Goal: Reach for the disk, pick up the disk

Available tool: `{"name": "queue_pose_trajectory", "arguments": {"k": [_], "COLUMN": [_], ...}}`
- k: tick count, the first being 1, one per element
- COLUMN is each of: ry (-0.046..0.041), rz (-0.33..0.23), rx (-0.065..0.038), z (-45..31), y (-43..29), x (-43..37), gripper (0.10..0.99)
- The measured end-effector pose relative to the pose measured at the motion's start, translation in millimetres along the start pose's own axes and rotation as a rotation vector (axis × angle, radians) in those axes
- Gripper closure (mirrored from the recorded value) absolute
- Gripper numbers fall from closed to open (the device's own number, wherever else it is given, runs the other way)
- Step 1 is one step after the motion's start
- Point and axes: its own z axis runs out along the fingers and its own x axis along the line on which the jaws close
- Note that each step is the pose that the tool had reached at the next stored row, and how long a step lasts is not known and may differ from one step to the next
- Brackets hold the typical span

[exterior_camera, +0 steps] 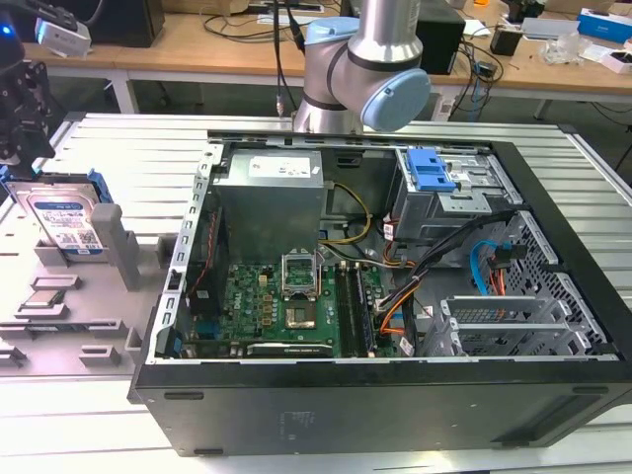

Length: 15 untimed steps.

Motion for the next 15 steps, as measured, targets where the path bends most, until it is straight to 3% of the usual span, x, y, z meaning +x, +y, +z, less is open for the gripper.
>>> {"name": "queue_pose_trajectory", "arguments": {"k": [9, 15], "ry": [0.0018, 0.0038], "rz": [0.000, -0.050], "rx": [0.000, 0.001], "z": [10.7, 16.0], "y": [-0.4, 4.9], "x": [-0.1, -4.2], "gripper": [0.604, 0.604]}}
